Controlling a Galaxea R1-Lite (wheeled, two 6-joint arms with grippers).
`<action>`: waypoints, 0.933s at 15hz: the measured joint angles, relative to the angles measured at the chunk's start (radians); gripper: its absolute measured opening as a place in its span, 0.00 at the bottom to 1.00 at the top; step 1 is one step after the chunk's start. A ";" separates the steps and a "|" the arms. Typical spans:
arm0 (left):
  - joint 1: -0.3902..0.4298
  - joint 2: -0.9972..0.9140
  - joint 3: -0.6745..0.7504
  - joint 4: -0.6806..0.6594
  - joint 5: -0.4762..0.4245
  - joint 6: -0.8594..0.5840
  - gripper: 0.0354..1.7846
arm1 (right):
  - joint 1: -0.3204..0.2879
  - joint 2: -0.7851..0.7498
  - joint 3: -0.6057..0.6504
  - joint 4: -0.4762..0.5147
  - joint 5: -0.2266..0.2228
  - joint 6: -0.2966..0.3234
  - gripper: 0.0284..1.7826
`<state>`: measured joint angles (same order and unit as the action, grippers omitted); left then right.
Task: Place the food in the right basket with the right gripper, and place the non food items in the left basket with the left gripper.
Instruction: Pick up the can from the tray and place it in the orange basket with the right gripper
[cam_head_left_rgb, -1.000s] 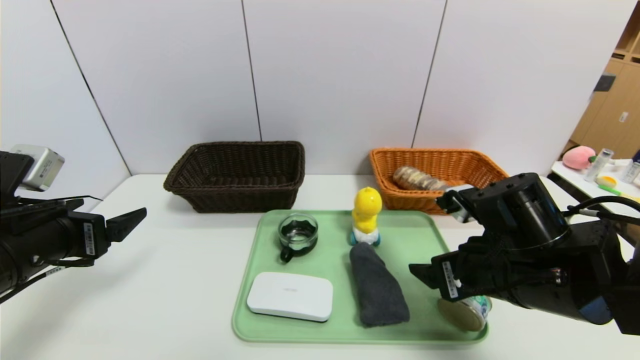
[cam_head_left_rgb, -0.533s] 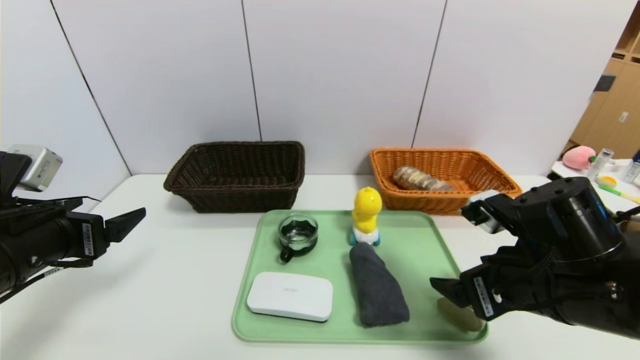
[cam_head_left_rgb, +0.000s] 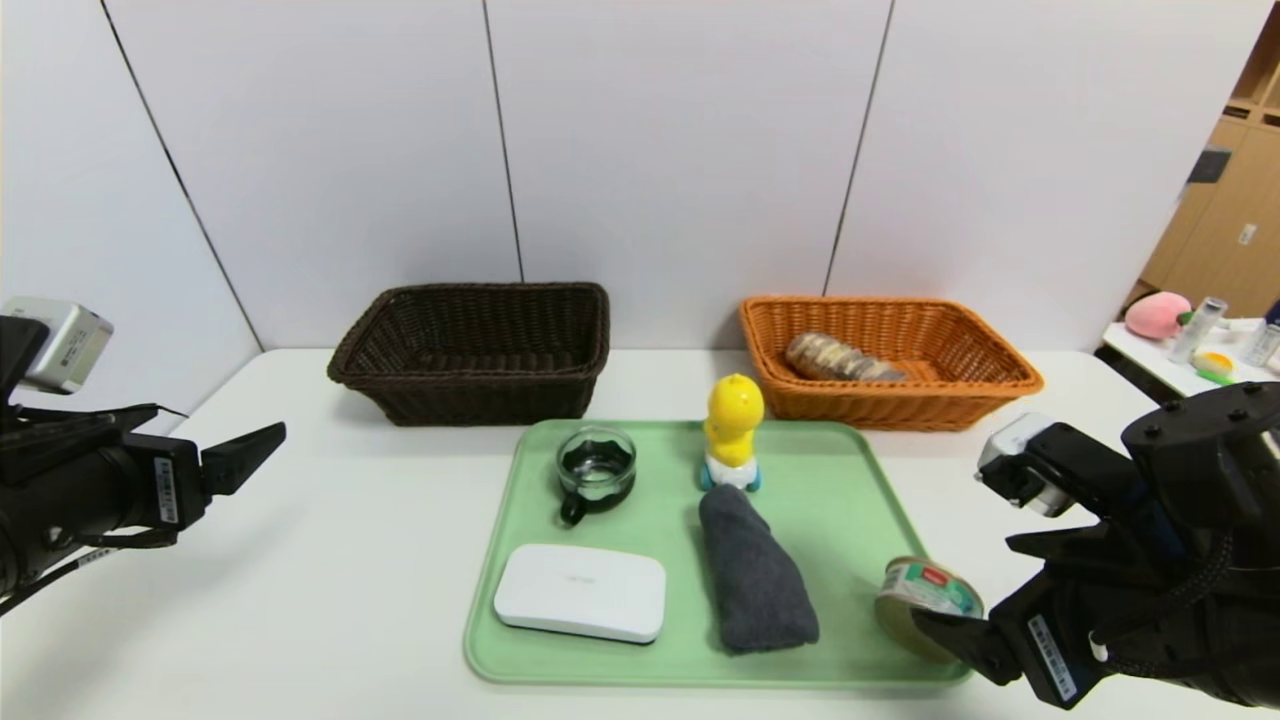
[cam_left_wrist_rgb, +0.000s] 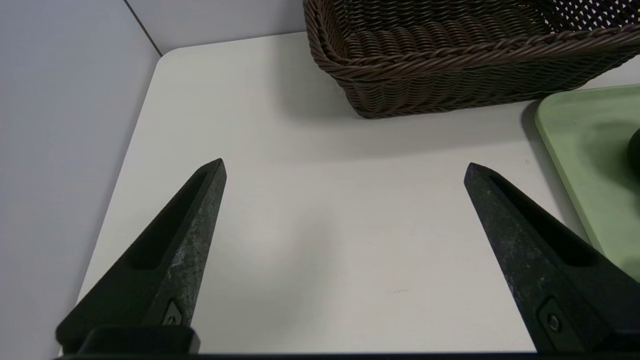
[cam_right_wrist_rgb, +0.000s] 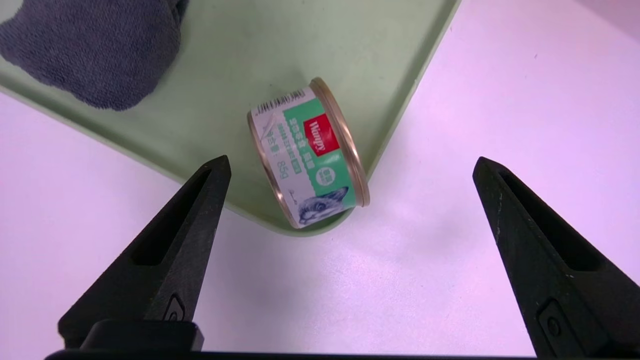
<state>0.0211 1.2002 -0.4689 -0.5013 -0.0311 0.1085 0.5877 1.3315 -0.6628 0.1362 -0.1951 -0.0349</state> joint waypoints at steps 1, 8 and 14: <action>0.000 -0.004 0.001 0.000 0.000 0.000 0.94 | -0.001 0.004 0.010 0.000 0.013 0.000 0.94; 0.000 -0.014 0.003 0.000 -0.001 0.000 0.94 | -0.002 0.059 0.023 -0.013 0.024 0.000 0.95; 0.000 -0.014 0.007 0.001 -0.001 0.000 0.94 | -0.011 0.092 0.028 -0.016 0.026 0.006 0.95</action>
<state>0.0211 1.1857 -0.4623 -0.5002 -0.0317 0.1085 0.5768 1.4234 -0.6345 0.1202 -0.1691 -0.0287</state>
